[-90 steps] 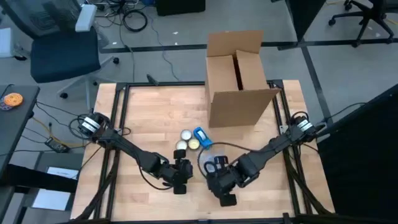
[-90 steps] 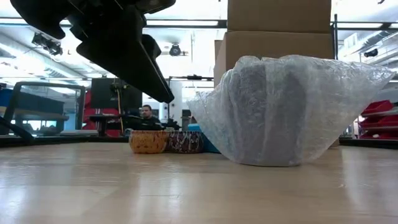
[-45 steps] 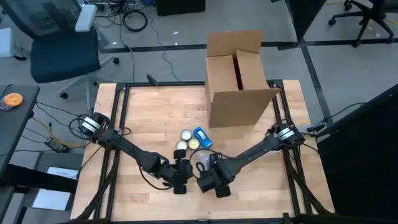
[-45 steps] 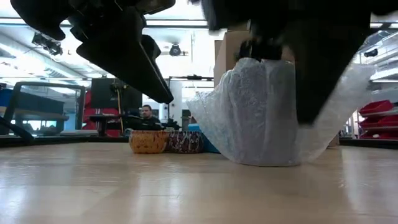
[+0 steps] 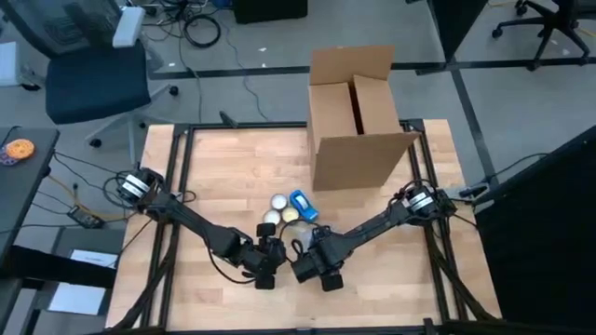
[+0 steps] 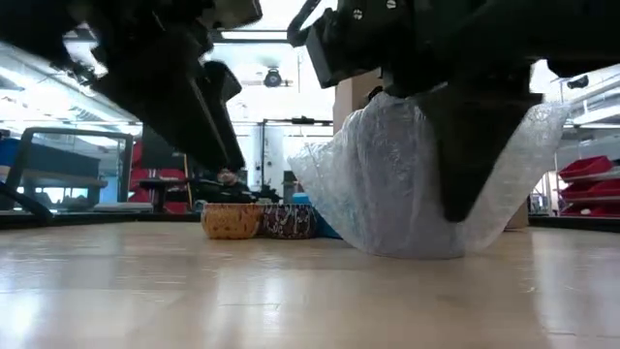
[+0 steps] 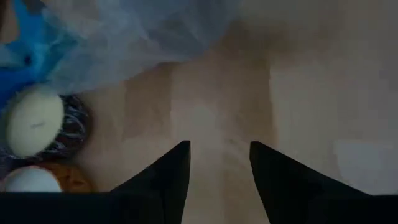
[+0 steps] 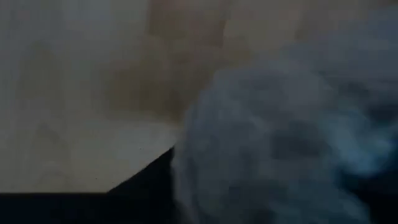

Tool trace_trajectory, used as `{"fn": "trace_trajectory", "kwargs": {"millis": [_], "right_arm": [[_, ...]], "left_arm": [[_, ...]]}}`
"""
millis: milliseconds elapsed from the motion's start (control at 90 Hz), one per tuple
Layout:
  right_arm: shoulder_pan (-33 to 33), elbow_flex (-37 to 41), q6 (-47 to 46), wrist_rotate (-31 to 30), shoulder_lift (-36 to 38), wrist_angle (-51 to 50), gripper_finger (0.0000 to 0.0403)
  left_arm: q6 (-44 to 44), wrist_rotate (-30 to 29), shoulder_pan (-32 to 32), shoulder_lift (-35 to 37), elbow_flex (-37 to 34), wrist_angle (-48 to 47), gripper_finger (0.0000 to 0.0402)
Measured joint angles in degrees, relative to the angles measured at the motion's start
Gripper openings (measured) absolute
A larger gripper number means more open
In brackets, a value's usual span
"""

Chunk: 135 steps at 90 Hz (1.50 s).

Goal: Wrap mug
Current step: Put the wrapped purple mug into the brown cardboard box

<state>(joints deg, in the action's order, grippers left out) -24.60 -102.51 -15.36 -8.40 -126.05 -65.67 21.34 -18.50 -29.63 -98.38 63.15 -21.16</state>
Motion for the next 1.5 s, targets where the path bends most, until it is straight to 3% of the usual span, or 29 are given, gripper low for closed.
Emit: {"fn": "trace_trajectory", "kwargs": {"millis": [156, 322, 467, 667, 867, 1056, 1211, 1500], "right_arm": [[0.0, 0.1, 0.3, 0.3, 1.0, -0.4, 0.0023], [-0.4, -3.9, -3.5, 1.3, 1.1, -8.0, 0.002], [-2.6, -14.3, -7.1, -0.1, 1.5, -18.9, 0.002], [-6.0, -32.6, -7.6, -11.5, 4.0, -23.7, 0.0019], [-5.4, -28.3, -1.7, -26.7, 18.0, -11.3, 0.0019], [-0.9, -28.3, 3.4, -37.7, 26.8, -3.0, 0.0019], [6.1, -28.3, 6.0, -38.4, 31.5, 0.5, 0.0018], [26.1, -28.3, 4.5, -37.1, 34.4, 0.0, 0.0018]], "left_arm": [[1.8, 2.1, -0.5, 0.9, 5.4, -10.2, 0.0153], [7.1, 1.6, -2.1, 1.2, 10.5, -21.6, 0.0153], [13.2, 2.0, -4.5, 1.1, 12.9, -27.7, 0.0153], [13.8, 2.3, -6.5, 1.1, 13.1, -28.5, 0.0153], [15.3, 2.0, -6.5, 1.1, 13.1, -28.1, 0.0153], [15.3, 1.4, -6.5, 1.1, 13.1, -27.9, 0.0153], [15.4, -0.2, -6.5, 1.1, 13.1, -27.9, 0.0153], [15.5, -1.3, -6.5, 1.0, 13.1, -26.5, 0.0153]]}}
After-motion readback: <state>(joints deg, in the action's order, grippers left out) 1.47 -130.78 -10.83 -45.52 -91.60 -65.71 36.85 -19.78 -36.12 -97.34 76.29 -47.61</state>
